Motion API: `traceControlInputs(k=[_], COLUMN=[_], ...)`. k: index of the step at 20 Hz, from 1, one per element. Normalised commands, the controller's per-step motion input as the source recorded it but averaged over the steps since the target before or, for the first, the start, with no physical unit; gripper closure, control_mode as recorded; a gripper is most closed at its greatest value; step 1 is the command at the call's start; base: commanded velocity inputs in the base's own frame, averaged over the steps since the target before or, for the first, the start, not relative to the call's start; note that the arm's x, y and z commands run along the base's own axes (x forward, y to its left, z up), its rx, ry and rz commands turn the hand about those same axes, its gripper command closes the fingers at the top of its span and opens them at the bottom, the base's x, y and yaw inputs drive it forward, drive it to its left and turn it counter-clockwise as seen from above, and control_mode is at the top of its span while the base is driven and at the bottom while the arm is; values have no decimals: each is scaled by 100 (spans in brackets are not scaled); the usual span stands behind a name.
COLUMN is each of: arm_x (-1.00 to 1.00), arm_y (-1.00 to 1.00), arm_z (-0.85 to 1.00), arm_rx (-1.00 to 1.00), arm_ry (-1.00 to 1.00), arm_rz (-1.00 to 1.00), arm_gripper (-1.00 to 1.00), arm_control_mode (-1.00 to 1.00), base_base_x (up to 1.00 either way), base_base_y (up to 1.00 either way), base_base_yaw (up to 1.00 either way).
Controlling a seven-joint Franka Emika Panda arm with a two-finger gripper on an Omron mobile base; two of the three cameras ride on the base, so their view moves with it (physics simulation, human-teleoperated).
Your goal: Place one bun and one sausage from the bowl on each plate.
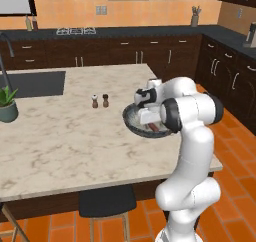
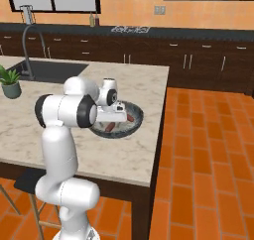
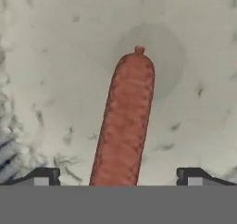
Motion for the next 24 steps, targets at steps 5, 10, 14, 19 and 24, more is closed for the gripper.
traceControlInputs(k=[5,10,14,19,24], arm_x=[0,0,0,-19,-39], arm_y=[0,0,0,0,0], arm_z=[-25,0,0,61,100], arm_rx=[1,0,0,6,11], arm_ry=[4,1,0,-14,-23], arm_rz=[0,0,0,0,0], arm_gripper=[100,100,100,100,100], arm_control_mode=[-100,-100,-100,-100,-100], base_base_x=[0,0,0,0,0], base_base_y=[0,0,0,0,0], base_base_yaw=[0,0,0,0,0])
